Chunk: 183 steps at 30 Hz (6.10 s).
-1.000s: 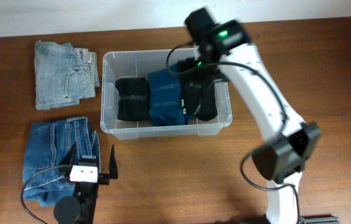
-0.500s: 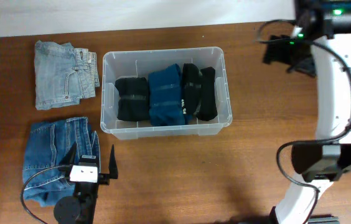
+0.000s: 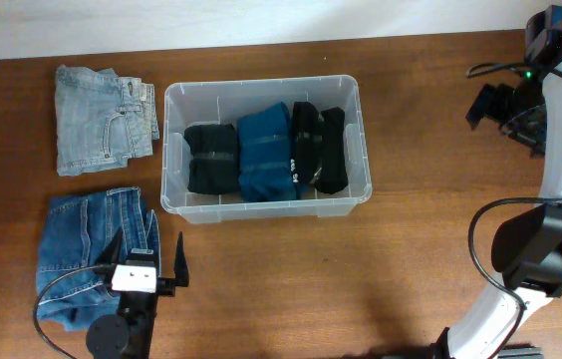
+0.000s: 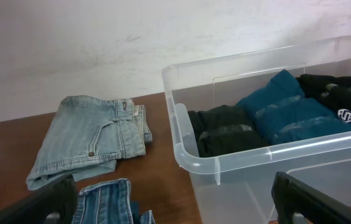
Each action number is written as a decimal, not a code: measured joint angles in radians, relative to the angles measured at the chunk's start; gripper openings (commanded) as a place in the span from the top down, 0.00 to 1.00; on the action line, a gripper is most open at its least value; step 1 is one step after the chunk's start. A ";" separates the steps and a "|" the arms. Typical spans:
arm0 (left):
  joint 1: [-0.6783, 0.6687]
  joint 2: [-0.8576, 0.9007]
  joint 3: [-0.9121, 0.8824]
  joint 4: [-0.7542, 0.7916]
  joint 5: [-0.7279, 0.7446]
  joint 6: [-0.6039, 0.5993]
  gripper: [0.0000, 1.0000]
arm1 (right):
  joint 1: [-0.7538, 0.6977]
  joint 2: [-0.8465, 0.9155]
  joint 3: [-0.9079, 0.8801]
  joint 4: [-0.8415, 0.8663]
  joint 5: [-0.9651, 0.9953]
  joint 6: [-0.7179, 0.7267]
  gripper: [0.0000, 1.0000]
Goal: Pack container
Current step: 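Open the right gripper and withdraw it to the right side, then move the left gripper to the light-blue jeans and grasp them, then lift the light-blue jeans with the left gripper over the box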
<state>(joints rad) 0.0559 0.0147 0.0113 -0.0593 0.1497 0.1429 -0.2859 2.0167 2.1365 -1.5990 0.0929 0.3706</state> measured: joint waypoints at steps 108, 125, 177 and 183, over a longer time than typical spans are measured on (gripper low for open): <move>0.511 2.614 2.349 -1.048 0.472 0.127 0.01 | 0.000 0.000 -0.003 0.005 -0.007 0.000 0.02; 0.411 2.618 2.353 -1.043 0.479 0.127 0.00 | 0.000 0.000 -0.003 0.005 -0.008 0.000 0.02; 0.282 2.237 3.100 -1.634 0.700 0.007 0.99 | 0.000 0.000 -0.003 0.005 -0.008 0.000 0.01; 0.135 2.203 3.104 -1.634 0.772 -0.060 1.00 | 0.000 0.000 -0.003 0.005 -0.007 0.000 0.01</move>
<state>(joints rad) 0.1913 2.2181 3.1157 -1.6936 0.9218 0.0830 -0.2859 2.0167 2.1330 -1.5936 0.0856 0.3710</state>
